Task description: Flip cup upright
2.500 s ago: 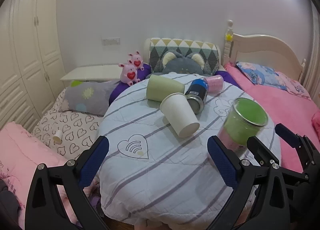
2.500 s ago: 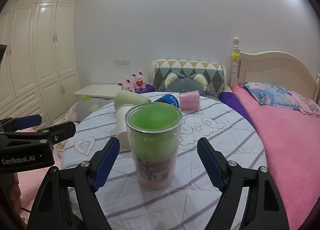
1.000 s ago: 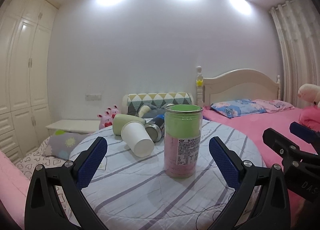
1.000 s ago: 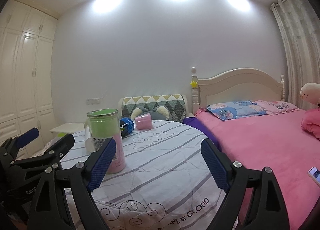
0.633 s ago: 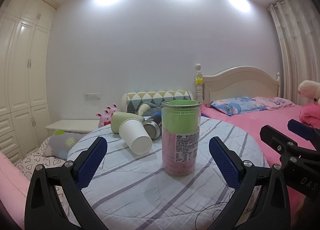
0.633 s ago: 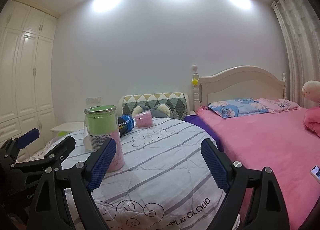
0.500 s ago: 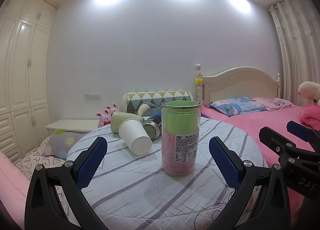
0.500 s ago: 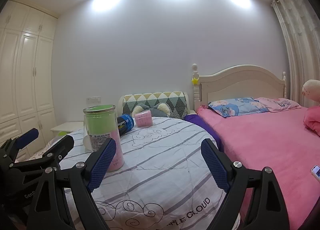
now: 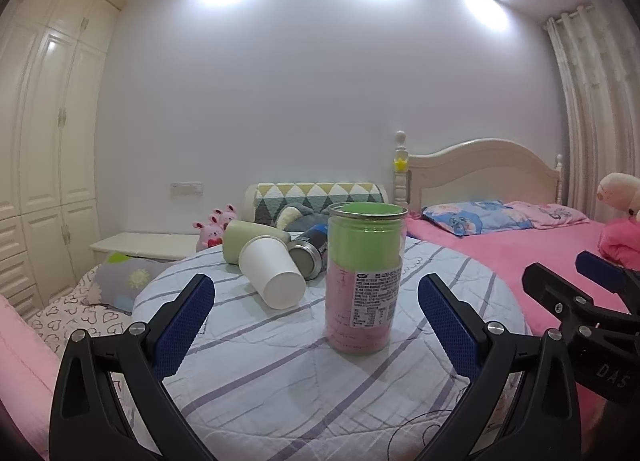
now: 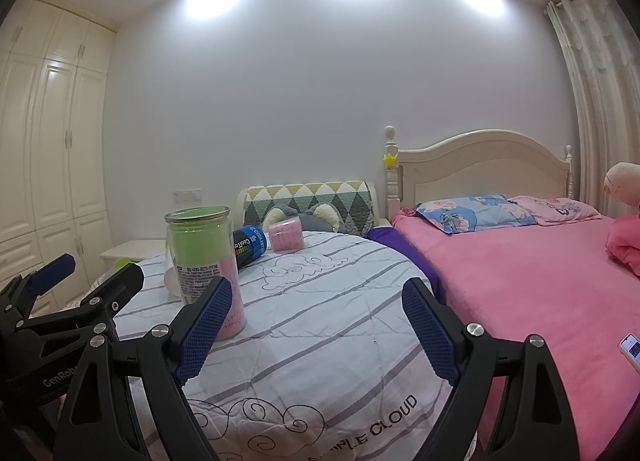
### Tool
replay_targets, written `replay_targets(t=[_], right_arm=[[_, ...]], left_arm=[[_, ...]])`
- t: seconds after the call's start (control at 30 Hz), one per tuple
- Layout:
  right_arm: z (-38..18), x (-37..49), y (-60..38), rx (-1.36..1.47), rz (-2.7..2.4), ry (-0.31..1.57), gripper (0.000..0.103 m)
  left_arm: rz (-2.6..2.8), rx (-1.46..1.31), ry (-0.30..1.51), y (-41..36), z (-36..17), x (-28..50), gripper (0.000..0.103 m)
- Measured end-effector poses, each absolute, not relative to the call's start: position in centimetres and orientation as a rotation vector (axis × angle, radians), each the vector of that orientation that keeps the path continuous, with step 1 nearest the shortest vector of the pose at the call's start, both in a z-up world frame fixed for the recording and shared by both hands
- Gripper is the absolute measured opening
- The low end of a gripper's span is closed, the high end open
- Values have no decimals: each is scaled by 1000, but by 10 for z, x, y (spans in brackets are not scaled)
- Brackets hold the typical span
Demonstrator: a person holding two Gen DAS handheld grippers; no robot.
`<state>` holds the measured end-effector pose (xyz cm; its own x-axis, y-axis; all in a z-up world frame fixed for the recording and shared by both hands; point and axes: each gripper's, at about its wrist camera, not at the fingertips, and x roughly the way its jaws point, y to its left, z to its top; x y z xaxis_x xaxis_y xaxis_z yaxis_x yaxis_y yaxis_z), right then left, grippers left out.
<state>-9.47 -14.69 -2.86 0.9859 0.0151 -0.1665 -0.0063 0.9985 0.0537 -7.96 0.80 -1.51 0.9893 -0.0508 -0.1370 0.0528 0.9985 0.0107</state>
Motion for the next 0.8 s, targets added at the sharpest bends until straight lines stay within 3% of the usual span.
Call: replay_targets(t=[0.8], right_arm=[[-29,-97,-147,43,4,176,89]], left_arm=[[-18,33,128,7,-15,-80,103]])
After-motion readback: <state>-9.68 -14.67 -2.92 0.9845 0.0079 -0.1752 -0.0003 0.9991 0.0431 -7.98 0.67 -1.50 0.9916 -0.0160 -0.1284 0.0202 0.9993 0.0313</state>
